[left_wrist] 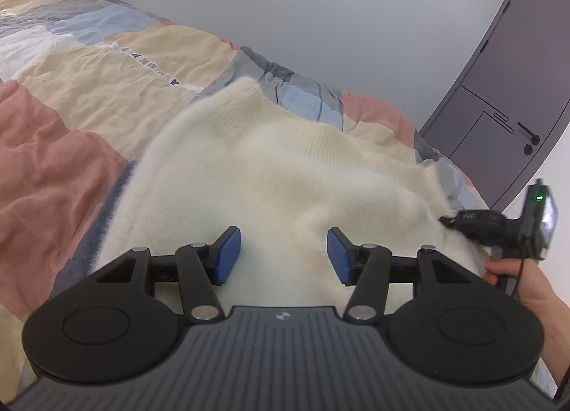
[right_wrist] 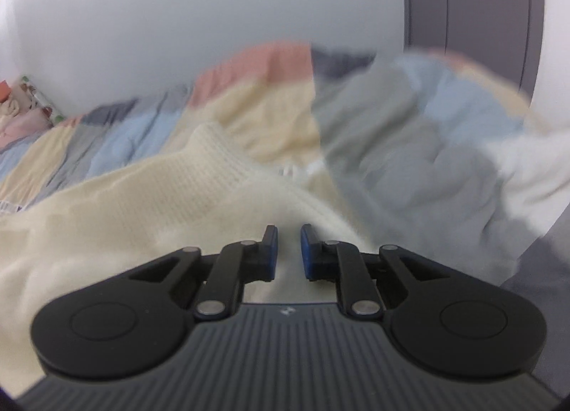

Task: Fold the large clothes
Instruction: 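Withdraw both grippers above the folded sweater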

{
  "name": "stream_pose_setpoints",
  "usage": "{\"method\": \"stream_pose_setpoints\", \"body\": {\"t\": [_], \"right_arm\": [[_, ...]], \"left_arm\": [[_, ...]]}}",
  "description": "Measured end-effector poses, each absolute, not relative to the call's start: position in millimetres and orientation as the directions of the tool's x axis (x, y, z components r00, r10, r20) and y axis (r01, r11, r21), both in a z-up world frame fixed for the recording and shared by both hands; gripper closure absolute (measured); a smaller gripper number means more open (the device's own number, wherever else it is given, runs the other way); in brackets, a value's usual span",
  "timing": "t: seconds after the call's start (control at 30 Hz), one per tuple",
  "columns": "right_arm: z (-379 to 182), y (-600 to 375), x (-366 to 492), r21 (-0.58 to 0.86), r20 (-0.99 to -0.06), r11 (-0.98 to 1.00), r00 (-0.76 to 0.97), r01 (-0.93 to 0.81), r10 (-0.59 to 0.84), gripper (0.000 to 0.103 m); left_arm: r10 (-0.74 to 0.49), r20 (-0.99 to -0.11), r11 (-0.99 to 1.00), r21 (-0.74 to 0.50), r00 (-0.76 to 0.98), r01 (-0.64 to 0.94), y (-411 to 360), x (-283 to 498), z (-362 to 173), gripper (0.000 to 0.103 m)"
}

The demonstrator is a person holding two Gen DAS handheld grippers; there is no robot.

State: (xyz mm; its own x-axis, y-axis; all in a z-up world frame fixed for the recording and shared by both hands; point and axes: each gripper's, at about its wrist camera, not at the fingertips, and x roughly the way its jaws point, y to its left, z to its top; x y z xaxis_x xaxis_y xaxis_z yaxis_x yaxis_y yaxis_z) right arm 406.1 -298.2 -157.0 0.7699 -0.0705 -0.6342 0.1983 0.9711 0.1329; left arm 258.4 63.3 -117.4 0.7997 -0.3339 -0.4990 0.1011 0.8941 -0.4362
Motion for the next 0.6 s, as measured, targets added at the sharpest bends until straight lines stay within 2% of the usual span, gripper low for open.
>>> {"method": "stream_pose_setpoints", "body": {"t": [0.07,0.2,0.4,0.6], "right_arm": [[-165,-305,412,0.171,-0.662,0.965,0.749,0.196,-0.035,0.087],[-162,-310,408,0.218,-0.653,0.957,0.758,0.189,0.0,0.086],[-136,-293,377,0.189,-0.592,0.965,0.805,0.181,-0.035,0.081],[-104,-275,336,0.205,-0.534,0.975,0.845,0.086,0.038,0.081]], "left_arm": [[-0.341,-0.499,0.893,-0.438,0.797,0.107,64,260,-119,0.043],[-0.346,-0.508,0.894,-0.434,0.789,0.113,65,264,-120,0.043],[-0.334,-0.521,0.904,-0.412,0.786,0.111,62,261,-114,0.043],[-0.345,-0.514,0.896,-0.428,0.785,0.114,61,253,-110,0.043]]}}
